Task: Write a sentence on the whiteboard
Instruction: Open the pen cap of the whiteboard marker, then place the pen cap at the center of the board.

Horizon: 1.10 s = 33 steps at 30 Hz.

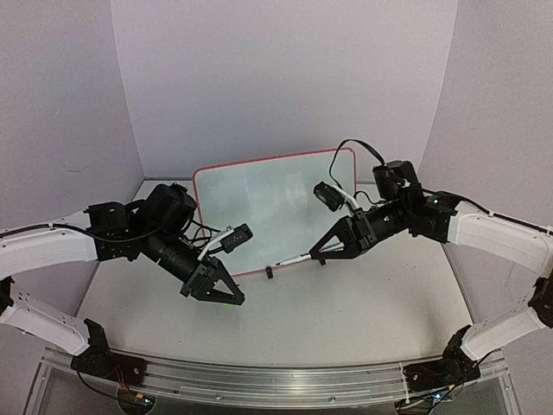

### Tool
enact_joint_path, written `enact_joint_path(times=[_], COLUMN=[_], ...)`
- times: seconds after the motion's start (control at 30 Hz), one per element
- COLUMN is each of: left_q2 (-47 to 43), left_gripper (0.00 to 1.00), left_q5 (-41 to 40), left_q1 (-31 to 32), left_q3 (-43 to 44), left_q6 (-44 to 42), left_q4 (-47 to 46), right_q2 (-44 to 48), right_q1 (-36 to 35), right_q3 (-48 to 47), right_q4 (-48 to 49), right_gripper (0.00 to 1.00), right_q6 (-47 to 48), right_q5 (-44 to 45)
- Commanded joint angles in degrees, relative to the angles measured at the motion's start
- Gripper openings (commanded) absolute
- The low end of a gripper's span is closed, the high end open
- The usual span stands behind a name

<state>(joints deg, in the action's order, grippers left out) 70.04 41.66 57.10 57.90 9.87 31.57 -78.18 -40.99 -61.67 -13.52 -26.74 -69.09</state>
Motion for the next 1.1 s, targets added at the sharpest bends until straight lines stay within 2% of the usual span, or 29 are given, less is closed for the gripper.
enact_joint_path(times=[0.0,0.13,0.27,0.37,0.67,1.07], left_q2=[-3.98,-6.82,-5.62,-2.82,6.42,15.39], left_gripper=[0.00,0.00,0.00,0.00,0.00,0.03], left_q5=[-6.94,-23.01,-37.96,-45.05,-50.02,-49.00], left_q1=[-1.21,-2.00,-1.94,-1.69,1.03,1.83], left_q3=[-2.71,-7.22,-11.70,-12.93,-12.75,-11.45], left_q6=[0.50,6.08,13.32,16.56,17.80,18.16], left_q4=[-0.40,-4.79,-7.70,-7.61,-6.14,-9.00], right_q2=[5.10,7.82,10.75,12.71,13.23,11.91], right_q1=[1.61,1.79,1.78,1.77,1.70,0.93], right_q3=[1.13,2.18,3.75,5.38,9.34,13.10], right_q4=[-3.25,-4.32,-4.26,-3.42,3.04,7.79], right_gripper=[0.00,0.00,0.00,0.00,0.00,0.00], right_q6=[2.60,1.87,0.45,-0.18,-1.90,-2.14], right_q5=[2.52,13.27,26.78,34.61,40.00,41.14])
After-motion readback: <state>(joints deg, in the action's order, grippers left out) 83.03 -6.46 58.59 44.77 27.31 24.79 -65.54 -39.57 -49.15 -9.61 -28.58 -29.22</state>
